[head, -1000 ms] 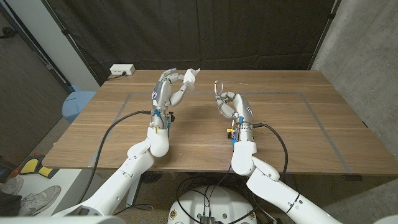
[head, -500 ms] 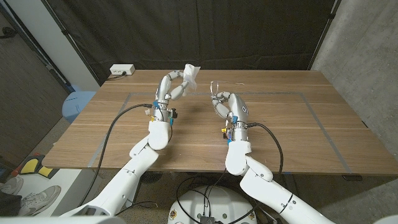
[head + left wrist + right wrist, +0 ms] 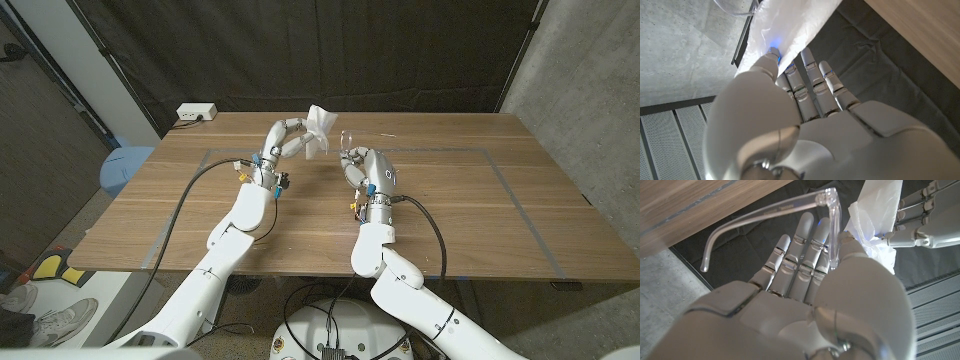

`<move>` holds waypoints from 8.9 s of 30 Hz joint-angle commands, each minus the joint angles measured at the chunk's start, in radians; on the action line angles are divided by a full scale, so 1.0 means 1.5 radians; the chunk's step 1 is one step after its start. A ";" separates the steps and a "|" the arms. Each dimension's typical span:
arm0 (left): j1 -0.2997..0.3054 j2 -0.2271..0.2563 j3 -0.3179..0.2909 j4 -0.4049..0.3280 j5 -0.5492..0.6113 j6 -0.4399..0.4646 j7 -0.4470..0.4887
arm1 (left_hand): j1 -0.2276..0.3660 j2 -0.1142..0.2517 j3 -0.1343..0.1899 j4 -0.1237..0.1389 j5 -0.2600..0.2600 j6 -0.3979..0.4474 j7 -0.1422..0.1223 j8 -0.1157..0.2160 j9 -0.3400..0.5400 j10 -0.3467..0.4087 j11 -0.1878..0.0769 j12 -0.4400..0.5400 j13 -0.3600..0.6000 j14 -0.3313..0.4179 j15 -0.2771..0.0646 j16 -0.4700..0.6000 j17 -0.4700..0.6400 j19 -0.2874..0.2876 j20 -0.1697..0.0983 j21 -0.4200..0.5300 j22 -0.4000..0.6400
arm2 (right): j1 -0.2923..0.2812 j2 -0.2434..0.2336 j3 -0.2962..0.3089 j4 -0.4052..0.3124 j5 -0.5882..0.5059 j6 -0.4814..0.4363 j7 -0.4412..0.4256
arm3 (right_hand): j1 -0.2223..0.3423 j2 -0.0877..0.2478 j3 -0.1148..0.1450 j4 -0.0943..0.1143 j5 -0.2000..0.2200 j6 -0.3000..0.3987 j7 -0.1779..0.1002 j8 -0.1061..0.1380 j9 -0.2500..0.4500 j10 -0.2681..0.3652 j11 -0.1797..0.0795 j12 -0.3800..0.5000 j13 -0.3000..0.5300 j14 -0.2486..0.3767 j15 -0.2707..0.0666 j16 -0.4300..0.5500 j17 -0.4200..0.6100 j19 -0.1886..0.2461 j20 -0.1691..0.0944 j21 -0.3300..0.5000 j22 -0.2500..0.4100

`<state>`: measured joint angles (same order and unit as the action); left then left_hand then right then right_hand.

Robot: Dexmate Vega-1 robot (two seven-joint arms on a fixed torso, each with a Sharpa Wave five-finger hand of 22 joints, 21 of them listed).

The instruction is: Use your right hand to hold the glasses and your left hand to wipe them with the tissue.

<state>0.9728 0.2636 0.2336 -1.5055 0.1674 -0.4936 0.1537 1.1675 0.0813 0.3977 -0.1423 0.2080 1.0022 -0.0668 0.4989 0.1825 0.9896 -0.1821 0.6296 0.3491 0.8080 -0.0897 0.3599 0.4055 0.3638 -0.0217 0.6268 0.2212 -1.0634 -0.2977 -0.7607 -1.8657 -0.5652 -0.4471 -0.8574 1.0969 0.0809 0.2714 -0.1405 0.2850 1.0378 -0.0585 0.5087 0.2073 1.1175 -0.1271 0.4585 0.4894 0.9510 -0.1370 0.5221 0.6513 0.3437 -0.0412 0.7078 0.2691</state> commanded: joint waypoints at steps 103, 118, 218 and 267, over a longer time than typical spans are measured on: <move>-0.028 0.003 0.019 -0.009 0.143 -0.049 0.022 | 0.059 0.014 -0.054 0.006 -0.011 0.054 0.023 -0.071 0.009 0.048 0.007 -0.042 0.054 0.036 -0.095 0.055 0.170 -0.028 -0.001 0.128 0.020 | 0.092 0.049 -0.088 0.078 -0.120 -0.197 0.026 | 0.012 0.006 0.011 -0.004 -0.008 0.030 -0.009 0.009 0.024 0.015 0.008 -0.010 0.019 0.013 -0.059 0.009 0.022 -0.023 -0.013 0.054 -0.004; -0.009 0.020 0.016 -0.048 0.098 -0.016 -0.037 | 0.057 0.013 -0.054 0.008 -0.011 0.055 0.023 -0.076 0.009 0.050 0.005 -0.046 0.059 0.040 -0.096 0.049 0.172 -0.032 -0.003 0.138 0.017 | 0.086 0.056 -0.071 0.069 -0.100 -0.188 0.030 | 0.013 0.004 0.013 -0.005 -0.009 0.033 -0.005 0.009 0.024 0.020 0.012 -0.011 0.021 0.016 -0.059 0.012 0.027 -0.026 -0.012 0.062 -0.005; 0.017 0.127 0.039 -0.314 0.585 0.609 -0.327 | 0.058 0.013 -0.042 0.011 -0.011 0.043 0.044 -0.105 0.027 0.052 0.019 -0.086 0.079 0.049 -0.087 0.000 0.182 -0.038 0.011 0.196 -0.010 | 0.479 -0.156 -0.416 -0.107 -0.182 -0.633 0.867 | 0.014 0.001 0.031 -0.005 -0.022 0.026 0.005 0.001 0.034 0.022 0.028 -0.030 0.029 0.007 -0.057 0.015 0.047 -0.050 -0.004 0.117 -0.014; 0.081 0.147 -0.062 -0.332 0.351 0.393 -0.236 | -0.410 0.027 -0.265 0.204 0.020 -0.801 -0.038 -0.198 0.012 -0.800 0.146 -0.279 -0.083 -0.666 0.122 -0.107 -0.040 -0.454 0.124 -0.043 -0.016 | 0.529 -0.081 -0.483 0.059 -0.332 -0.633 1.104 | -0.031 0.019 -0.002 0.022 -0.044 -0.054 -0.028 -0.035 0.024 -0.053 0.019 -0.089 0.008 -0.058 -0.053 -0.031 -0.012 -0.067 0.002 0.157 -0.032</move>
<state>1.0412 0.4809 0.1979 -2.0053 0.8563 0.2402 -0.3979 0.5473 0.1089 0.0015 0.1681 0.2387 -0.1721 -0.1262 0.1956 0.1996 -0.1687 0.0426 0.2007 0.2236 -0.1741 0.1021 0.1932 0.3477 -0.1669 0.1662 0.5689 0.1935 -0.2492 -0.4180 -1.5078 -1.7750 -1.0606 -1.3962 0.8216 1.0721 0.1078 0.2783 -0.1171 0.2192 0.9865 -0.0983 0.4725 0.2550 1.0658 -0.1024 0.3462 0.5176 0.8824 -0.1162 0.5178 0.6766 0.2437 -0.0413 0.9288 0.2254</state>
